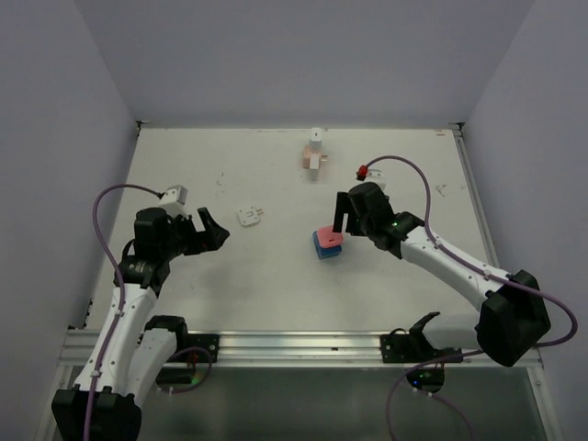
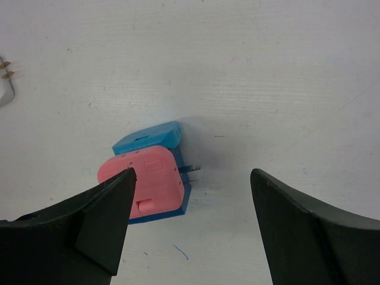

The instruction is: Pull the plug off the socket

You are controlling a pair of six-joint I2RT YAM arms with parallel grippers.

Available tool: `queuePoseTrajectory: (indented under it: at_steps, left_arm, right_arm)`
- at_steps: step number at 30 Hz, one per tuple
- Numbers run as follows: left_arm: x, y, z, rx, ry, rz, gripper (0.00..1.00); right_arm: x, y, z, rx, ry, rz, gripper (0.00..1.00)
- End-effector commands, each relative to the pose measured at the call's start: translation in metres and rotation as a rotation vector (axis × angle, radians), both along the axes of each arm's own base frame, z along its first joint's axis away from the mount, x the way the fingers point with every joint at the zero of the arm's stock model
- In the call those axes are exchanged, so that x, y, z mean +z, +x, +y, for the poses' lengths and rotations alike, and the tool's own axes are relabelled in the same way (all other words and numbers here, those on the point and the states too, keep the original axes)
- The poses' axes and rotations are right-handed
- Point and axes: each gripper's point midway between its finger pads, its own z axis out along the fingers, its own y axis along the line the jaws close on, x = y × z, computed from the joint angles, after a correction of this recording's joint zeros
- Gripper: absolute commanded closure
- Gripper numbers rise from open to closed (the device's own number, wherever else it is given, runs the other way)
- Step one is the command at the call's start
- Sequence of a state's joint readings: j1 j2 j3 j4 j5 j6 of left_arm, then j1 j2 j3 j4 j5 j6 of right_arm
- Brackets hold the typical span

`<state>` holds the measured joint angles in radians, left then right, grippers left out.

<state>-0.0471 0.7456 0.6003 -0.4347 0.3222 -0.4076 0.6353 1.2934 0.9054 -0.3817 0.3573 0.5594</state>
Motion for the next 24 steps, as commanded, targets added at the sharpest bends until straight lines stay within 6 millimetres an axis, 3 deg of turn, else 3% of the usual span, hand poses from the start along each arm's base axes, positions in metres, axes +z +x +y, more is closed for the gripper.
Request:
queuePoseTrajectory:
  at_steps: [1, 3, 5, 8, 10, 17, 24]
  left_arm:
    - [0.003, -0.001, -0.009, -0.046, -0.038, -0.021, 0.03]
    - [0.000, -0.002, -0.012, -0.043, -0.063, -0.006, 0.04]
    - [-0.003, -0.003, -0.016, -0.048, -0.079, 0.004, 0.04]
    - [-0.003, -0.004, -0.018, -0.043, -0.082, 0.009, 0.05]
    - [-0.004, -0.005, -0.018, -0.040, -0.074, 0.008, 0.05]
    - [-0.010, -0.001, -0.014, -0.044, -0.031, 0.013, 0.04]
    - [-0.007, 0.002, -0.012, -0.026, -0.026, -0.012, 0.04]
  right_arm:
    - [0.011, 0.001, 0.019, 0.130, 0.070, -0.001, 0.19]
    - [0.009, 0.006, 0.010, 0.106, 0.057, 0.010, 0.20]
    - [0.003, 0.008, -0.013, 0.029, -0.001, 0.026, 0.22]
    - [-0.007, 0.000, -0.039, -0.046, -0.072, 0.052, 0.23]
    - [-0.021, -0.011, -0.044, -0.037, -0.090, 0.085, 0.23]
    - [-0.067, -0.044, -0.021, 0.044, 0.062, 0.179, 0.24]
    - [-0.076, -0.042, 0.002, 0.052, 0.101, 0.138, 0.23]
